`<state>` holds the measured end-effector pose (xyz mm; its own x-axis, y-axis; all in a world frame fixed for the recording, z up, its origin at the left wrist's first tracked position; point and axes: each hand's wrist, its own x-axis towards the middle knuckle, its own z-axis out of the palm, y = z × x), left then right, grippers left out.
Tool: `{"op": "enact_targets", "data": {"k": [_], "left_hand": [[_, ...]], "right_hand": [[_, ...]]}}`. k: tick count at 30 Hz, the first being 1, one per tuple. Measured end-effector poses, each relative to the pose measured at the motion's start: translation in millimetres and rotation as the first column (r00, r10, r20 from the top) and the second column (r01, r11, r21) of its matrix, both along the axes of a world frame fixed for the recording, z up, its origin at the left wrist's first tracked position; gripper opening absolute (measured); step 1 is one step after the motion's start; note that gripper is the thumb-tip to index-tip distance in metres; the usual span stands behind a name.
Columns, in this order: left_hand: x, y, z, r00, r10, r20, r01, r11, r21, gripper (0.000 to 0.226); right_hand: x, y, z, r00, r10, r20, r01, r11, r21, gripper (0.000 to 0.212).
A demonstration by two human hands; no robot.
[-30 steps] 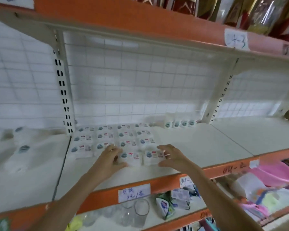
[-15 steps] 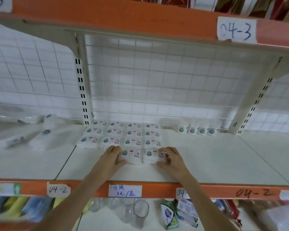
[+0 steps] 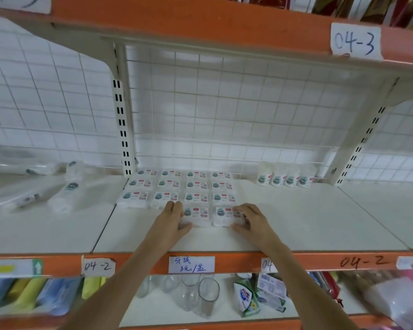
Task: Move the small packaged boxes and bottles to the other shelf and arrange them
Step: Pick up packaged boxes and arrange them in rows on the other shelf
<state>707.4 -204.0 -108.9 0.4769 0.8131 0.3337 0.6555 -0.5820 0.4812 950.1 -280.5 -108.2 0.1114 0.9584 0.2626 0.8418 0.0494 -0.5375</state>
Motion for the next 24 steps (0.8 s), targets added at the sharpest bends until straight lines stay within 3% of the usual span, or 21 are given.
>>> {"op": "enact_targets", "data": {"k": [6,12,17,21,24], "left_hand": [[-2.2,2.8,-2.5,0.999,-0.025,0.034,0.026,0.999,-0.033,0.035],[-25.1,-7.0,6.3,0.990,-0.093,0.109,0.115,0.969,-0.219,0.053],[-62.8,-49.2,16.4,0.994,-0.057,-0.088,0.062,0.996,0.058,0.042],[-87.9,-94.7,15.4,0.984,-0.020,-0.178,0.070,0.958,0.277,0.039],[-111.4,-135.3,10.3,0.962,0.060,-0.266,0.023,0.954,0.298,0.035]], "right_hand": [[-8.4,-7.6,8.7,0.995,-0.068,0.069,0.073,0.995,-0.069,0.056],[-20.8,-51.5,19.5,0.964,-0.177,0.199,0.173,0.984,0.038,0.046],[-27.8,-111.8,28.4,0.929,-0.165,0.331,0.176,0.984,-0.005,0.041],[-41.4,-158.9,22.9,0.909,-0.128,0.397,0.170,0.983,-0.071,0.045],[-53.5,-189.2,11.5,0.921,-0.086,0.380,0.137,0.985,-0.109,0.048]]}}
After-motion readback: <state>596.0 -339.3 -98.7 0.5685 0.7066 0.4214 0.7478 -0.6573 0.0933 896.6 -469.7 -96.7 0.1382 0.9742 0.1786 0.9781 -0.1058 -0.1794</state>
